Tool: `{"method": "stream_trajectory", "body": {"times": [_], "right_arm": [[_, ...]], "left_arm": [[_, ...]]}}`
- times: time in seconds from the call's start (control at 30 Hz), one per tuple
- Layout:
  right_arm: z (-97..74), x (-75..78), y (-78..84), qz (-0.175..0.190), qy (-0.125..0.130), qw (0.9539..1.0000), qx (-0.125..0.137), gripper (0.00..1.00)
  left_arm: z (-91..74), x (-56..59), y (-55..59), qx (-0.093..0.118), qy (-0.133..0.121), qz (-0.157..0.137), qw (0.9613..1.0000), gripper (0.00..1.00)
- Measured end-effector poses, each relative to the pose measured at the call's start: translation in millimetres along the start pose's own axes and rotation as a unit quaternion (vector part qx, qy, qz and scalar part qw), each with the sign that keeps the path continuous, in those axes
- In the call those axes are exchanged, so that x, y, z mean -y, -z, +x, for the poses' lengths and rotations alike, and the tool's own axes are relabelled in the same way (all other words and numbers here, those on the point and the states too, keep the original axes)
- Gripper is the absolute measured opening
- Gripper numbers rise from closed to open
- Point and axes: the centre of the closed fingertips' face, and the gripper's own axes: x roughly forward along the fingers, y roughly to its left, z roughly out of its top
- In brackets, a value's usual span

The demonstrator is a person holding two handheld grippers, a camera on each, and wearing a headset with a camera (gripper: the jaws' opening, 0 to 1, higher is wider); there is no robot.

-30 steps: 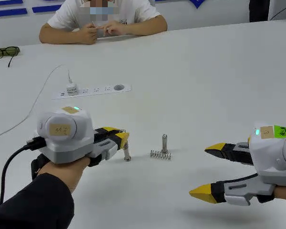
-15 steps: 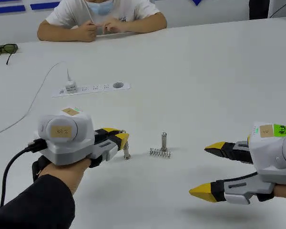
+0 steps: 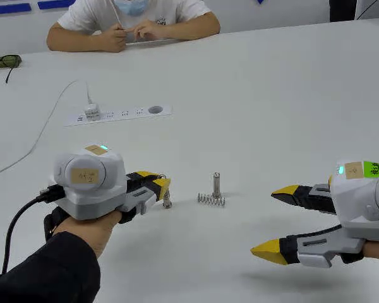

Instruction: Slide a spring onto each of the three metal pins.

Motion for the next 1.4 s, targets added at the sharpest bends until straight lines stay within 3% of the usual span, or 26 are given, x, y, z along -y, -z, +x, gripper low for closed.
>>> {"method": "stream_trajectory", "body": {"times": [1.4], "right_arm": [[0.2, -0.9, 1.7, 0.001, -0.002, 1.0, -0.003, 0.66]], "left_arm": [[6.4, -2.8, 21.5, -0.035, 0.002, 0.007, 0.9994, 0.11]]}}
